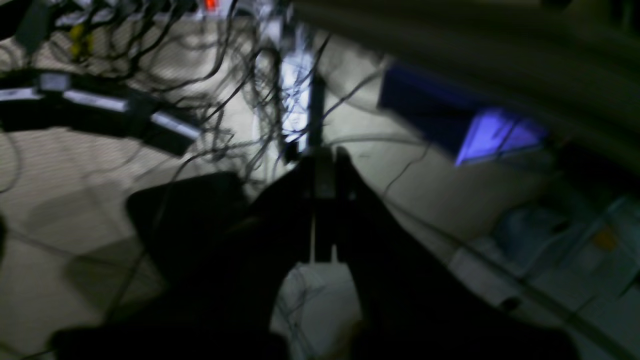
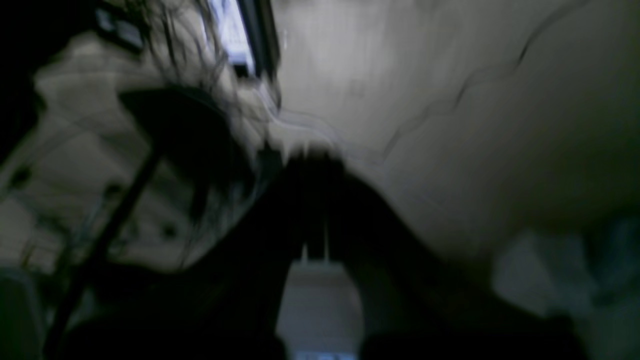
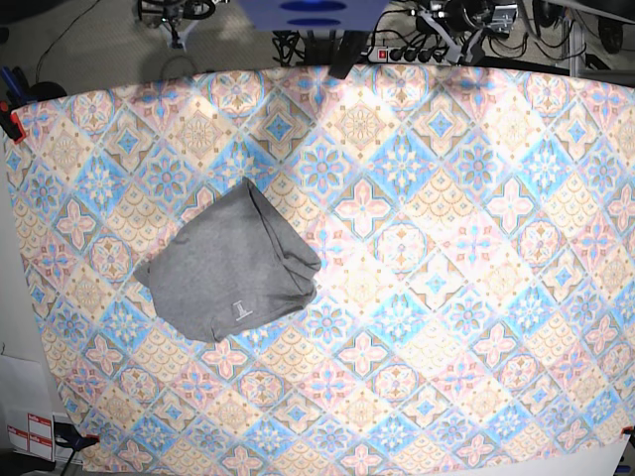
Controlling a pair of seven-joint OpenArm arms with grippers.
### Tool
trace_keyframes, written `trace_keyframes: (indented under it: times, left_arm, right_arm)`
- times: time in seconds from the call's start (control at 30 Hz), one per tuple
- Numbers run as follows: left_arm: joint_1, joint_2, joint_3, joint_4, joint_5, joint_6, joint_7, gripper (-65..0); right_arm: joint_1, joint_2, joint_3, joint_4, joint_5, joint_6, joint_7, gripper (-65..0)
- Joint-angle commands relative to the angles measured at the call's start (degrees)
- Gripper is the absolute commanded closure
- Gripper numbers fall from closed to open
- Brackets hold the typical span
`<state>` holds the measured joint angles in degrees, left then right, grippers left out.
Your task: Fold the T-shirt properly
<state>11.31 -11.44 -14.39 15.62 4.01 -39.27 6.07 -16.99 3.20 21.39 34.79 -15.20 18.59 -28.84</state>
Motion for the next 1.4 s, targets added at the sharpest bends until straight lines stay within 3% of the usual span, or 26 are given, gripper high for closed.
trace_keyframes:
  times: [0.0,0.2,0.43,0.5,0.6,0.63,0.9,1.03,1.37]
  left_arm:
    - [-0.98,-0.56,1.25,-2.65,0.52,-0.73,-1.36,0.0]
    - [-6.78,-0.56,5.21,-12.85,0.69,-0.07,-9.19,0.0]
    - [-7.57,-0.91,7.67,-11.18,0.69,13.64,-9.36,0.0]
    - [-7.57,-0.91,8.63,-10.03,1.22,17.33,-9.36,0.0]
    - [-7.57,-0.91,11.10,-9.51,2.80,22.78,-9.36,0.0]
    - [-7.57,-0.91,11.71,-9.51,3.33,23.49,-9.36,0.0]
    - [-7.57,-0.65,13.82,-9.59,4.38,23.66,-9.36,0.0]
    - [-7.57,-0.65,13.82,-9.68,4.38,23.66,-9.36,0.0]
    - [-7.57,0.67,13.47,-9.59,3.86,23.66,-9.36,0.0]
  right_arm:
    - [1.30,0.36,0.11,-2.92,-0.31,0.18,2.25,-0.2]
    - [9.48,0.45,0.37,-21.73,-0.40,0.18,11.92,-0.2]
    - [15.19,0.18,0.99,-33.77,-0.05,-0.17,21.59,-0.6]
    - [15.19,0.09,3.62,-34.04,-0.05,-3.78,23.96,-0.6]
    - [15.19,0.09,5.73,-34.39,-0.31,-14.33,28.27,-0.6]
    - [15.19,0.09,5.38,-34.48,-0.31,-16.35,28.88,-0.6]
    - [15.19,0.01,4.85,-34.57,-0.23,-16.79,28.27,-0.7]
    - [15.19,-1.84,4.85,-34.57,-0.23,-16.79,28.71,-0.7]
    - [15.19,-1.66,4.50,-34.57,-0.40,-16.79,28.53,-0.7]
